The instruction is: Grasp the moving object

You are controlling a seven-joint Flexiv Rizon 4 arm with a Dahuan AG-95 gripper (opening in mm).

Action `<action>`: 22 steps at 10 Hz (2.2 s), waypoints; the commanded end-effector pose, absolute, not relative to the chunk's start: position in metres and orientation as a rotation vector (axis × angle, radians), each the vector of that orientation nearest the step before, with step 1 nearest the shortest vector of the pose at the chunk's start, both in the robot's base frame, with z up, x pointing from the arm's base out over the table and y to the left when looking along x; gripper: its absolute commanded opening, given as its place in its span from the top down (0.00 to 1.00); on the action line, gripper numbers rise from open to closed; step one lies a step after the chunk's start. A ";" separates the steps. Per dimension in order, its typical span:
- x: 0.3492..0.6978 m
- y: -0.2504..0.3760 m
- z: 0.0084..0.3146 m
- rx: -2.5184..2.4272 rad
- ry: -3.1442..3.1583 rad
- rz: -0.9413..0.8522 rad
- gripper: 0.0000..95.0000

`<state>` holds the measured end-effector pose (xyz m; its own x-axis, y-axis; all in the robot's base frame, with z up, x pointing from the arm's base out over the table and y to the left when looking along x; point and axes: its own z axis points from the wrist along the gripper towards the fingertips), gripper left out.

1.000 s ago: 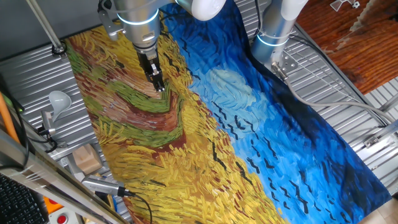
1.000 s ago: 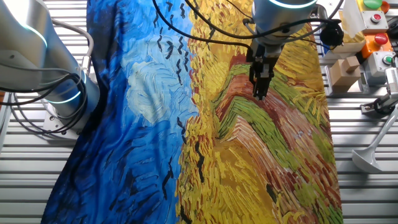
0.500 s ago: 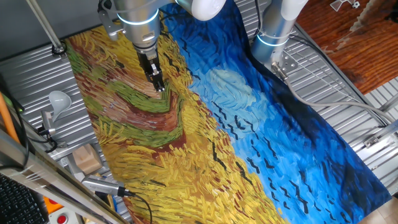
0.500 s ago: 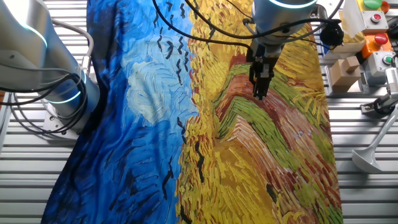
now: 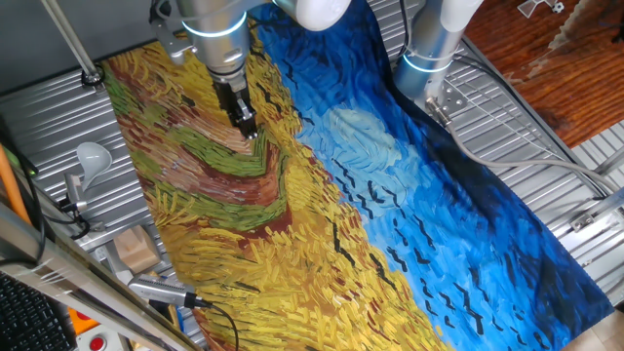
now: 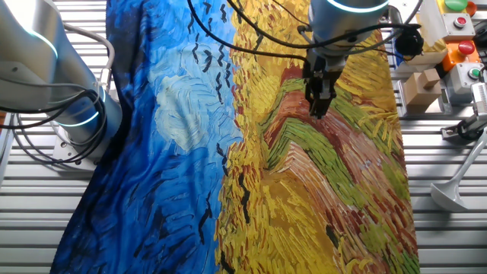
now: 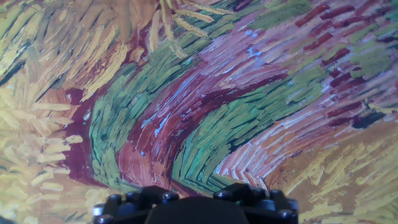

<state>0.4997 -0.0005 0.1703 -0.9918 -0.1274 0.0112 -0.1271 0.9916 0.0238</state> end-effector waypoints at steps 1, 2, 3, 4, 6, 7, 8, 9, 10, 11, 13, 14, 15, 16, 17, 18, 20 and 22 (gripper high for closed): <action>0.500 0.000 0.170 0.604 -3.036 -0.116 1.00; 0.500 0.000 0.170 0.606 -3.033 -0.113 1.00; 0.500 0.000 0.170 0.607 -3.033 -0.113 1.00; 0.500 0.000 0.170 0.610 -3.032 -0.113 1.00; 0.500 0.000 0.170 0.612 -3.031 -0.113 1.00; 0.500 0.000 0.170 0.615 -3.030 -0.113 1.00; 0.500 0.000 0.170 0.616 -3.030 -0.112 1.00; 0.500 0.000 0.170 0.615 -3.030 -0.112 1.00; 0.500 0.000 0.170 0.614 -3.029 -0.112 1.00; 0.500 0.000 0.170 0.613 -3.029 -0.111 1.00; 0.500 0.000 0.170 0.611 -3.028 -0.110 1.00; 0.500 0.000 0.170 0.614 -3.027 -0.109 1.00; 0.500 0.000 0.170 0.617 -3.026 -0.106 1.00; 0.500 0.000 0.169 0.621 -3.025 -0.103 1.00; 0.500 -0.001 0.168 0.636 -3.023 -0.098 1.00; 0.501 -0.002 0.165 0.645 -3.024 -0.098 1.00; 0.504 -0.007 0.160 0.673 -3.021 -0.097 1.00; 0.508 -0.016 0.154 0.691 -3.017 -0.097 1.00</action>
